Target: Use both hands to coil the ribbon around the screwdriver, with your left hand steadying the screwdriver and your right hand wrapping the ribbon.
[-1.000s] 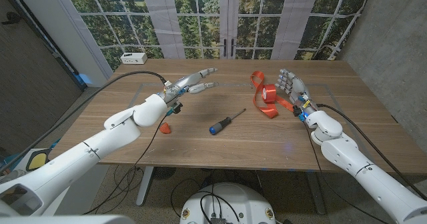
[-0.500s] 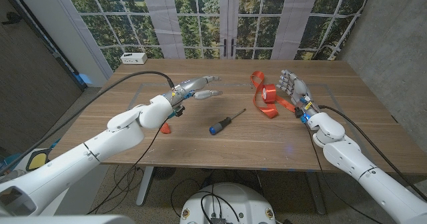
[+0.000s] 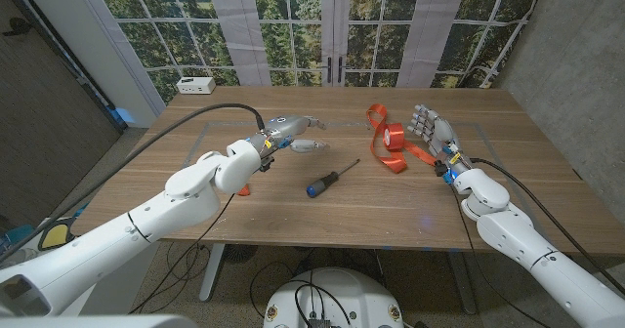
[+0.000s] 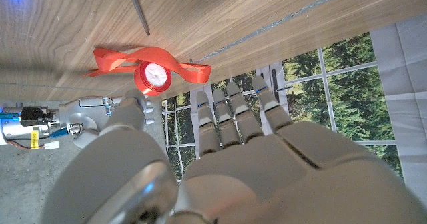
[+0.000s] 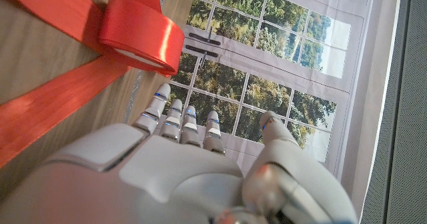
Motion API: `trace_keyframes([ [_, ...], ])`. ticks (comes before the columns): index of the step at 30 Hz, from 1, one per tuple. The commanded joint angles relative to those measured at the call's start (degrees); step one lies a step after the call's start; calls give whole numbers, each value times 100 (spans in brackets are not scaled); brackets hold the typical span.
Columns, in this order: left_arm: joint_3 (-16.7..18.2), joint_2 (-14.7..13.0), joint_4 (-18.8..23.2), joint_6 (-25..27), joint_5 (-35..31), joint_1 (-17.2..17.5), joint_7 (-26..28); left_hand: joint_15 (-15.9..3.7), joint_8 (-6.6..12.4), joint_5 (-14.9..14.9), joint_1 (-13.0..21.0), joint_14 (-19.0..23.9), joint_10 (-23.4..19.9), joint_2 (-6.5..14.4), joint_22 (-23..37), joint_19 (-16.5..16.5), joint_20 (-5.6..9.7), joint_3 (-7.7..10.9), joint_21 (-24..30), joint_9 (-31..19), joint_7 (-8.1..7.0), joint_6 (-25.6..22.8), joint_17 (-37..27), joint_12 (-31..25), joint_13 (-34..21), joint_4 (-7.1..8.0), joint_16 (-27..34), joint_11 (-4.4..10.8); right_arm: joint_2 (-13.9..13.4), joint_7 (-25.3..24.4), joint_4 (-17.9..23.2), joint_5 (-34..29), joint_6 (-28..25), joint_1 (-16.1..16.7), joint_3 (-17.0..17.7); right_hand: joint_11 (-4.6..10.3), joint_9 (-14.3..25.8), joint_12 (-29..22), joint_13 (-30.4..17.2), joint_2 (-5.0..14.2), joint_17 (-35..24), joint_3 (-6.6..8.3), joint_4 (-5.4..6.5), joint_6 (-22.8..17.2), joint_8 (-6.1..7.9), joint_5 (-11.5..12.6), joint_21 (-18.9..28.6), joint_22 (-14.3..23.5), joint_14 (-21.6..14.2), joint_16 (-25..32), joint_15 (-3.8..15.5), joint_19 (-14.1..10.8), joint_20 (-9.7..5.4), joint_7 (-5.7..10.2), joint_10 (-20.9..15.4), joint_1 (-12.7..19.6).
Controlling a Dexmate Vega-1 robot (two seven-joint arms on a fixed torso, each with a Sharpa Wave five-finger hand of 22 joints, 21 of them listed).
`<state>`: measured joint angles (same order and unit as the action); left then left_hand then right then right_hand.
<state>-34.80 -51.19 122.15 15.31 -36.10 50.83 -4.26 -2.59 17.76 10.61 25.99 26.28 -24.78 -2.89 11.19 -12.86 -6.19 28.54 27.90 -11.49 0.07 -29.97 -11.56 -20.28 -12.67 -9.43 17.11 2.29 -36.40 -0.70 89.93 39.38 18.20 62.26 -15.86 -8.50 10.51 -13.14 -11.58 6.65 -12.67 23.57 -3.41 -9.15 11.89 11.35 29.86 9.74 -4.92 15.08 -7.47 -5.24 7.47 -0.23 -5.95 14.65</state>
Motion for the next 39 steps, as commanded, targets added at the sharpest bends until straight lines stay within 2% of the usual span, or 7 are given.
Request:
trace_keyframes([
  [1,-353,105,361,791,-1202,-159,-833,-232,221,48,170,410,-399,-156,2,-252,80,-189,74,-98,58,-431,-119,-140,-114,15,212,17,-29,37,13,10,4,23,23,-13,30,-33,-28,2,-23,-14,-23,-59,11,-30,-10,32,-32,49,-14,-24,29,6,-50,57],
  [8,-546,217,451,992,-1623,-393,-1679,-261,362,114,35,640,-659,-506,7,-488,57,-460,139,-174,118,-578,-199,-281,-221,75,287,82,-18,102,-51,32,24,-17,20,-14,30,-33,-30,-1,-29,-27,-21,-67,7,-33,-22,33,-43,55,-17,-29,42,7,-64,43],
  [11,-578,288,444,1005,-1794,-392,-1720,-280,428,167,83,778,-740,-523,8,-656,84,-483,192,-207,141,-642,-227,-337,-267,77,326,49,-9,143,-92,53,36,-38,20,-16,30,-34,-30,-5,-32,-33,-21,-80,9,-34,-28,33,-47,57,-27,-31,48,5,-75,36],
  [15,-729,422,436,1053,-2074,-555,-2217,-278,560,235,149,1043,-899,-561,0,-957,107,-536,282,-269,226,-793,-263,-447,-349,86,393,66,-4,142,-128,60,45,-56,34,-26,30,-39,-31,-3,-35,-39,-21,-95,10,-35,-35,33,-48,58,-28,-35,51,3,-96,31],
  [21,-801,565,401,1036,-2305,-670,-2658,-261,589,262,125,1142,-912,-597,-5,-1082,77,-598,315,-302,249,-766,-284,-480,-395,113,411,20,5,200,-205,76,68,-95,34,-34,29,-42,-32,-1,-43,-52,-17,-116,9,-37,-50,34,-49,61,-36,-42,56,-2,-124,14],
  [23,-780,607,388,981,-2189,-746,-2917,-266,628,283,112,1236,-916,-593,-10,-1311,55,-633,388,-329,280,-791,-298,-504,-433,136,427,-3,23,189,-234,86,44,-113,24,-32,29,-41,-33,0,-44,-54,-17,-117,7,-37,-54,34,-51,62,-33,-44,59,-3,-125,13],
  [39,-836,807,492,975,-2900,-547,-3293,-338,705,334,220,1455,-926,-506,-36,-1964,92,-661,572,-417,319,-755,-300,-583,-562,155,408,-5,94,417,-473,159,59,-284,-52,-44,30,-36,-35,0,-57,-78,-8,-184,18,-40,-80,35,-67,71,-35,-52,67,-24,-145,-19],
])
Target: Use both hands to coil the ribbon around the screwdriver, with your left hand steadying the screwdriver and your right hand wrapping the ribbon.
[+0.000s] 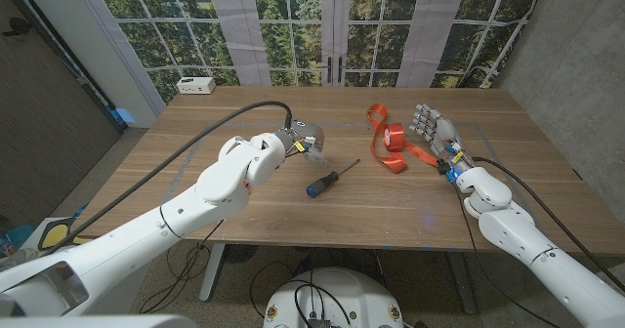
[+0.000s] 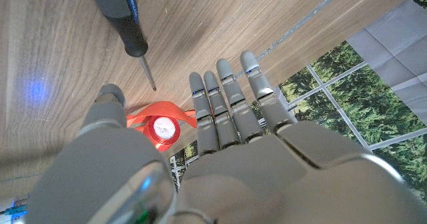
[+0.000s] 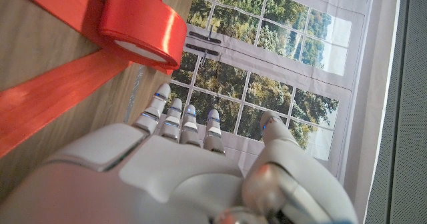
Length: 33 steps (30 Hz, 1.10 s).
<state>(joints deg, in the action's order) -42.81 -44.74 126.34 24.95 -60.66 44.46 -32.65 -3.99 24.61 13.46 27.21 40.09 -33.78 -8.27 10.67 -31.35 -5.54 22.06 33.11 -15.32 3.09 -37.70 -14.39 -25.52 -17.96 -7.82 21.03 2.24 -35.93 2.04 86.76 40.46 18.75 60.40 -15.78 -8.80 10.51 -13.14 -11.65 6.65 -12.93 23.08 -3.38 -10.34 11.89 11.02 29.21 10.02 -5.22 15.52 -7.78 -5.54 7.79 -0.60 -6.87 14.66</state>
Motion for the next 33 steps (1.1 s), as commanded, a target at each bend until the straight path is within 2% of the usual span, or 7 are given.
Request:
trace_keyframes([
  [1,-16,176,80,3,-422,101,-495,-196,24,50,103,80,-38,34,15,-131,27,-15,54,-38,10,18,-17,-68,-38,-6,14,5,49,142,-161,51,-1,-101,-63,-7,30,-35,-29,0,-32,-31,-11,-69,18,-7,-17,7,-37,27,-6,-21,35,16,-54,-20],
  [15,23,358,68,28,-682,248,-886,-268,-1,58,238,280,-186,104,4,-628,151,-7,186,-74,13,175,-19,-206,-147,-10,-6,42,68,236,-233,69,0,-144,-111,-17,31,-28,-30,5,-42,-49,4,-111,22,-9,-36,8,-38,30,-10,-28,36,8,-60,-51],
  [20,60,438,61,111,-731,285,-974,-274,-56,52,285,361,-191,166,-1,-800,244,15,231,-52,9,268,-2,-229,-174,0,-17,-15,82,252,-252,93,21,-124,-108,-16,31,-26,-30,7,-44,-52,4,-121,22,-9,-43,9,-38,31,-11,-30,36,7,-62,-55],
  [22,64,456,59,134,-777,298,-979,-184,-89,37,298,311,-164,192,-5,-826,235,21,228,-36,11,322,31,-214,-184,8,-66,-74,80,269,-262,100,34,-118,-105,-14,31,-25,-31,10,-45,-53,4,-124,21,-9,-46,9,-39,31,-11,-31,36,2,-63,-56],
  [24,27,490,31,150,-866,255,-1103,-164,-162,8,298,369,-234,336,-8,-918,165,63,244,-7,-14,451,69,-218,-185,62,-75,-97,85,259,-259,110,41,-101,-97,-13,31,-24,-31,10,-45,-54,3,-126,20,-9,-48,9,-38,31,-13,-32,37,1,-63,-56],
  [29,47,576,-37,184,-807,260,-1156,-127,-261,-60,283,438,-283,473,-14,-1147,200,104,300,46,-9,590,144,-164,-139,113,-101,-233,73,283,-270,123,71,-65,-84,-1,31,-21,-31,12,-46,-56,0,-129,18,-8,-54,9,-39,30,-11,-34,37,0,-62,-55],
  [33,33,623,-76,169,-671,217,-1264,-94,-300,-190,346,716,-555,728,-22,-1443,290,237,369,125,55,517,276,-136,-44,133,-91,-309,82,271,-283,140,101,-32,-63,-12,31,-19,-32,12,-46,-58,-2,-133,16,-8,-59,9,-40,30,-9,-36,38,-1,-62,-56],
])
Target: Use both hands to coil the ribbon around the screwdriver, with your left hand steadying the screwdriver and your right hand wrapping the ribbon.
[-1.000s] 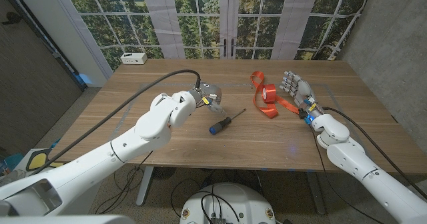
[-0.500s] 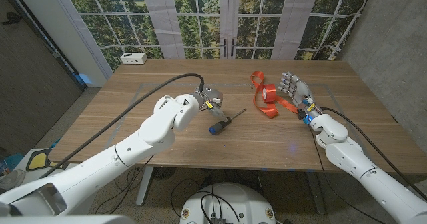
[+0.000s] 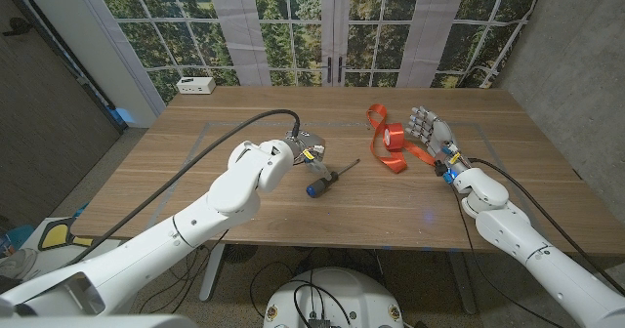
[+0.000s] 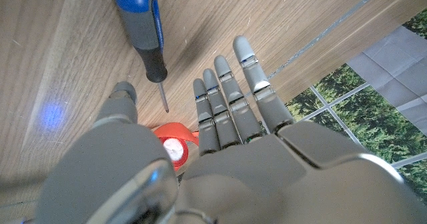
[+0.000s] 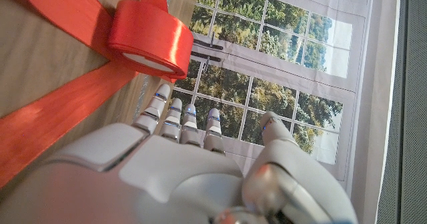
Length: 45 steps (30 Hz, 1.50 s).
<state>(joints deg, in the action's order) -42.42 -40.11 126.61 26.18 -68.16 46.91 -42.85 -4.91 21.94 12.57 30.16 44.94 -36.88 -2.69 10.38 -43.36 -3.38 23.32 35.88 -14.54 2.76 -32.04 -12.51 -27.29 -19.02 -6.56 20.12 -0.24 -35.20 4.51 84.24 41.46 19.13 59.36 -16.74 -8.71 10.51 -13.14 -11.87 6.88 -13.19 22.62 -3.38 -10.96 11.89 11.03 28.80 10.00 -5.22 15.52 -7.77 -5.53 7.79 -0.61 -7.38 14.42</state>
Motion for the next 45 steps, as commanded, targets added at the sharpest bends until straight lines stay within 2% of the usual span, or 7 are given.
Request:
trace_keyframes([
  [1,-35,184,-116,77,43,-58,-332,2,-41,-124,63,307,-299,204,5,-276,77,135,97,61,92,-61,109,44,81,5,9,-55,3,63,-48,52,70,68,33,-18,32,-18,-9,-12,-20,-12,-3,-72,16,-9,-19,11,-43,31,-10,-36,37,0,-12,-32],
  [7,-247,308,-151,228,-521,-95,-531,-56,0,-223,99,698,-678,290,2,-421,95,225,111,136,175,-359,205,45,202,-28,33,-13,22,90,-91,82,112,88,48,-18,32,-14,-10,-8,-22,-15,-5,-81,14,-8,-27,11,-44,32,-11,-42,39,-3,-11,-34],
  [14,-409,449,-205,164,-1049,-119,-818,-209,4,-241,163,823,-811,244,2,-452,122,264,100,174,194,-483,241,77,275,-102,0,92,38,160,-164,129,140,80,60,-21,32,-12,-10,-14,-23,-23,-6,-83,9,-9,-36,12,-48,32,-17,-46,37,-7,-17,-41],
  [24,-562,842,-401,40,-2098,-21,-1202,-242,-4,-244,199,997,-937,206,3,-537,185,288,113,199,182,-566,253,103,338,-140,-7,128,92,336,-372,214,217,44,61,-22,33,-12,-11,-14,-26,-31,-5,-95,6,-9,-48,12,-57,34,-17,-54,42,-4,-31,-50],
  [34,-464,1120,-580,-105,-2104,109,-1313,-244,-9,-244,196,1035,-998,175,4,-566,207,290,112,212,217,-620,258,125,375,-149,-40,171,67,446,-454,259,225,41,79,-33,33,-11,-12,-13,-27,-36,-5,-104,0,-7,-65,13,-64,34,-16,-59,46,-5,-46,-60],
  [41,-451,1220,-655,-63,-2364,185,-1316,-215,-31,-245,182,1048,-969,155,5,-585,222,287,109,221,236,-620,258,171,404,-145,-72,122,73,494,-510,299,213,46,83,-54,33,-16,-13,-12,-24,-34,-10,-113,-4,-4,-75,14,-76,32,-25,-71,41,-6,-73,-60],
  [45,-468,1258,-718,-57,-2599,216,-1312,-215,-45,-244,179,1053,-985,151,5,-597,227,289,109,225,227,-611,258,181,417,-144,-86,147,97,581,-587,339,213,25,69,-54,34,-17,-13,-16,-26,-40,-5,-121,-4,-5,-82,14,-83,34,-25,-72,42,-10,-85,-72],
])
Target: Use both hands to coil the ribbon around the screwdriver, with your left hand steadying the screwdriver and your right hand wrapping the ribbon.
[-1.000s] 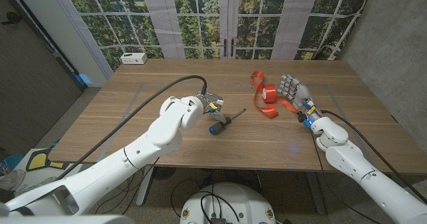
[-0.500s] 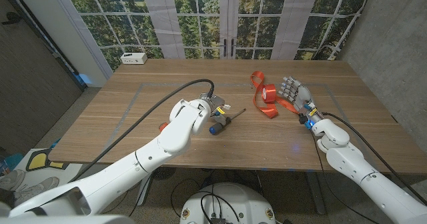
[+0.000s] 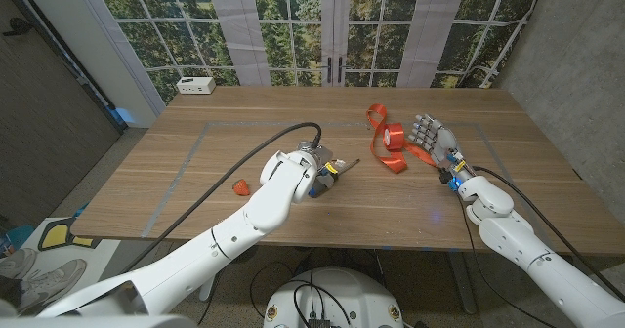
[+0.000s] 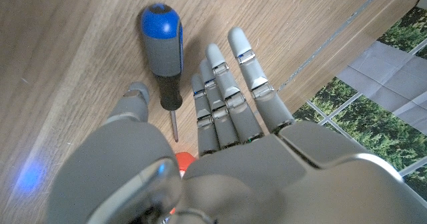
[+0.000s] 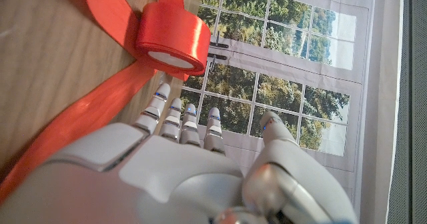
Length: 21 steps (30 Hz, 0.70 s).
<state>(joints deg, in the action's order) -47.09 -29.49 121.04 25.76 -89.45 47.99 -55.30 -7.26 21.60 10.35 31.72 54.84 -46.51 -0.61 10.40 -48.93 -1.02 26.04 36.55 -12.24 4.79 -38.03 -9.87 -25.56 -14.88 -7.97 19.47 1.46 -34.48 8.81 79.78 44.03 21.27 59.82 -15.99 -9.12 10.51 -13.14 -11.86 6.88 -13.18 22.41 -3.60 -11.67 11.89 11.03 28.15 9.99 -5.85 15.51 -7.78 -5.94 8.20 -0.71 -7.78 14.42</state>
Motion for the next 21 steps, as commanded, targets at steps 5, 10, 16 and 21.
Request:
trace_keyframes([
  [5,54,283,-259,32,-529,166,-37,10,-36,-16,39,68,-13,-16,5,-40,-1,44,37,0,12,13,-10,34,21,2,-42,-47,36,168,-163,83,28,-22,-1,-12,34,-18,-15,-15,-28,-20,18,-52,-6,-4,-23,15,-36,38,-26,-37,5,-4,-55,-78],
  [10,60,388,-397,44,-697,129,-230,25,-200,-18,175,-89,89,166,9,43,-30,201,-17,28,7,240,-13,181,96,-23,-212,-89,53,154,-155,95,77,-14,32,-19,34,-16,-15,-20,-29,-25,21,-68,-5,-4,-31,16,-44,39,-33,-42,14,-12,-60,-88],
  [16,125,374,-439,-35,-316,177,-13,34,-261,-26,188,-119,104,157,9,83,-39,219,-41,38,17,330,-9,221,118,-34,-262,-73,27,103,-126,48,53,-13,25,-29,34,-12,-15,-21,-26,-23,19,-80,-4,-1,-39,16,-58,39,-28,-46,19,-17,-61,-90],
  [21,62,368,-485,-45,-164,150,110,27,-274,-29,198,-101,102,153,9,86,-38,228,-46,42,24,333,-8,235,127,-41,-272,-76,31,113,-139,52,52,-28,26,-16,34,-11,-15,-22,-26,-25,22,-95,-2,0,-46,16,-57,36,-30,-51,17,-20,-67,-98],
])
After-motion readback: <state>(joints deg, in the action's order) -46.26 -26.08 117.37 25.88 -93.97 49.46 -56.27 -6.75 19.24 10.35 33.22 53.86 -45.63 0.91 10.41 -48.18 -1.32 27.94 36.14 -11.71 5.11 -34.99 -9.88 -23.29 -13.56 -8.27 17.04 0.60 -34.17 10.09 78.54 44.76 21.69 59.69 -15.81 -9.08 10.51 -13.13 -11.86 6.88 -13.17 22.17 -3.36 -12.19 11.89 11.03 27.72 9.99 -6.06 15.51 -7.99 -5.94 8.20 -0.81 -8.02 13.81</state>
